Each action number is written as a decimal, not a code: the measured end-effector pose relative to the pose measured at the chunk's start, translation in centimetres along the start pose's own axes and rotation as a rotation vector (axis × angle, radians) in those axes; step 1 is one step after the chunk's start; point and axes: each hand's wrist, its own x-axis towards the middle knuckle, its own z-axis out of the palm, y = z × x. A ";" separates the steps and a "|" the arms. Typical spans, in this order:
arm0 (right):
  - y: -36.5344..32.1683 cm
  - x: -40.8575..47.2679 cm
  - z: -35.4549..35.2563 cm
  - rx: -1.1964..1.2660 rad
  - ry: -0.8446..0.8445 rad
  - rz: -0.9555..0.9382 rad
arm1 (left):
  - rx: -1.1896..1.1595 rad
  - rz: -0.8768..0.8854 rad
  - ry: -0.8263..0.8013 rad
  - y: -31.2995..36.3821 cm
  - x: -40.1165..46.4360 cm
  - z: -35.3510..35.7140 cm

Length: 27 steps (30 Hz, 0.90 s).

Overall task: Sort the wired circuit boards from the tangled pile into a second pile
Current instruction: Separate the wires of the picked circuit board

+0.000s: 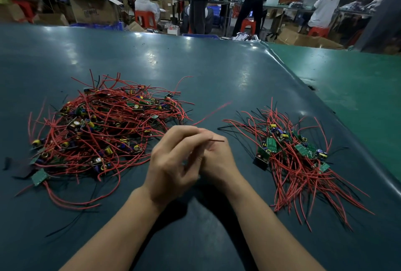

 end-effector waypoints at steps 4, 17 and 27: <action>-0.2 0.0 -0.8 0.193 0.003 -0.073 | -0.037 0.006 0.008 0.0 0.1 0.3; -1.6 0.5 -2.7 0.974 0.171 0.236 | -0.498 -0.801 -0.120 0.0 0.0 1.3; -1.9 0.3 -2.4 0.917 0.119 0.226 | -0.626 -0.833 0.154 -0.8 0.6 0.9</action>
